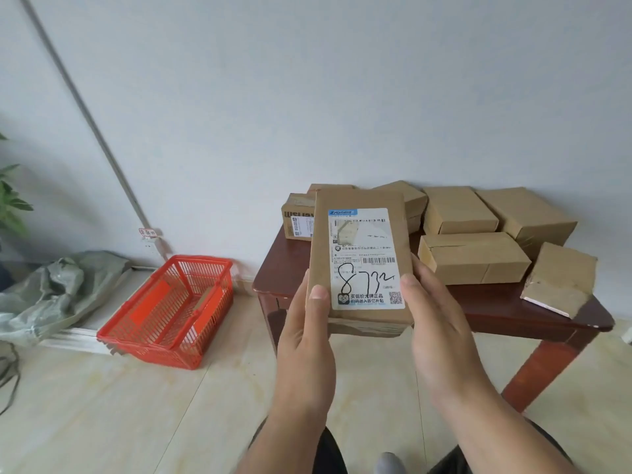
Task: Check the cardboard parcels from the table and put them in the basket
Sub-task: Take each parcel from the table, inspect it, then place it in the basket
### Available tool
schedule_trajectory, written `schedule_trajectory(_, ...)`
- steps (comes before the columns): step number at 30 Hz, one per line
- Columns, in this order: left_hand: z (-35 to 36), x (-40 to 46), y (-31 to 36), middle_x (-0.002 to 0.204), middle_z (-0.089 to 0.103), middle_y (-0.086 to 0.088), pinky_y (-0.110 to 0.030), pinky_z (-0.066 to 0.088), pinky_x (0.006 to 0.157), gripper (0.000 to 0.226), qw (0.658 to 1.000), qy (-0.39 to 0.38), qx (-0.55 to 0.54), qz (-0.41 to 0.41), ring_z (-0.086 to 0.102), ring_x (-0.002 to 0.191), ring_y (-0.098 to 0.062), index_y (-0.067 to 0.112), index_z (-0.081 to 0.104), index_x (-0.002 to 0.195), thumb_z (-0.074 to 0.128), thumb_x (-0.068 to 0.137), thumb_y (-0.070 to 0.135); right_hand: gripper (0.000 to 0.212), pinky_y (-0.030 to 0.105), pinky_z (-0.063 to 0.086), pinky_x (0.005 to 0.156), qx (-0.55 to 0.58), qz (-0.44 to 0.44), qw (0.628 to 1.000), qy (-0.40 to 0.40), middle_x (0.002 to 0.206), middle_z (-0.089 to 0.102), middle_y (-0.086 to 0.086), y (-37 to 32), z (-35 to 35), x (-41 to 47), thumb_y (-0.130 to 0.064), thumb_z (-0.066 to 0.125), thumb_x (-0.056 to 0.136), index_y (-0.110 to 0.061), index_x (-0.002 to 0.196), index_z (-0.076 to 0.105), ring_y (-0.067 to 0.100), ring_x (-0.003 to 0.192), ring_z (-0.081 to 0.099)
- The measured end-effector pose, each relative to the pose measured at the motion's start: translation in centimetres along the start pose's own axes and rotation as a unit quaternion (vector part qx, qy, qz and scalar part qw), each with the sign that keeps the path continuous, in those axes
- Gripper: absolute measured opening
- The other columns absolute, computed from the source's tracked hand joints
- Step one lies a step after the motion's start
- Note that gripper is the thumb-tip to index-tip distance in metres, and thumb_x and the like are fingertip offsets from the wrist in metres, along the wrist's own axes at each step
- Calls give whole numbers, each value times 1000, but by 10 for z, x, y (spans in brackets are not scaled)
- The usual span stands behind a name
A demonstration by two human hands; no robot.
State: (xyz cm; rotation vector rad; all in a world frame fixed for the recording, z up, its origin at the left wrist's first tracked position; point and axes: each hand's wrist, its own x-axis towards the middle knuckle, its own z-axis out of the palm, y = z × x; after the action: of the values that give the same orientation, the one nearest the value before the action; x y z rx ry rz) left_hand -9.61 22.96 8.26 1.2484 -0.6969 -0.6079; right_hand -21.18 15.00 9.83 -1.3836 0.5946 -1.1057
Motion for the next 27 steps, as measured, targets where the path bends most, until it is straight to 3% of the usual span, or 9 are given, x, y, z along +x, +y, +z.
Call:
schedule_trajectory(3,-8,27,-15,126,72,19,-21,49,99,43,998,49,42,23,66,114,-4,40,65,136,42,105,60,40,10,51,93,21,8,999,-28,128,75,-16,28,16,34,-11,38,113,-26,142,61,0,124,66)
schedule_trajectory(6,-20,76,-32,122,73,21,-5,44,89,41,992,110,60,34,64,119,4,33,66,133,38,107,46,41,10,50,95,42,28,997,-60,130,74,-16,67,41,80,-12,36,114,-28,143,60,1,126,66)
schedule_trajectory(8,-28,112,-38,122,75,17,-8,47,90,37,990,123,53,48,65,120,1,27,65,134,36,113,38,43,14,51,99,61,34,994,-79,134,73,-13,84,58,109,-13,34,114,-25,148,57,5,128,65)
schedule_trajectory(12,-47,190,-49,110,79,11,-12,56,78,40,987,161,23,11,72,100,3,14,64,134,31,116,28,44,16,55,95,86,74,988,-102,135,72,-11,108,93,176,-13,34,114,-22,154,51,5,126,67)
schedule_trajectory(14,-51,211,-40,125,75,10,-18,54,93,45,983,172,57,13,67,119,-3,21,62,140,33,109,37,44,26,53,106,73,91,988,-101,139,70,-11,104,104,201,-16,35,115,-24,155,50,8,131,64)
schedule_trajectory(16,-50,222,-18,132,71,14,-15,50,98,46,980,188,65,-6,62,128,-3,27,58,145,33,108,39,43,30,51,109,61,122,985,-108,140,69,-11,89,113,220,-18,35,115,-26,155,50,9,133,63)
schedule_trajectory(18,-46,227,18,129,69,25,-6,47,90,40,975,199,92,-32,60,125,7,31,57,145,35,112,41,43,20,56,98,57,161,978,-118,137,71,-12,59,120,235,-17,36,115,-26,153,53,6,129,65)
schedule_trajectory(22,-31,237,115,103,57,59,8,35,79,31,973,177,121,-86,49,105,36,49,50,125,36,111,25,41,10,56,81,36,223,964,-138,125,76,-15,-22,133,261,-16,36,115,-31,145,59,1,116,71)
schedule_trajectory(27,-35,253,196,114,68,40,2,42,81,32,965,169,128,-154,58,108,23,44,57,133,38,113,29,37,18,60,70,16,304,942,-141,116,79,-13,-94,153,288,-25,39,115,-42,138,62,1,96,76)
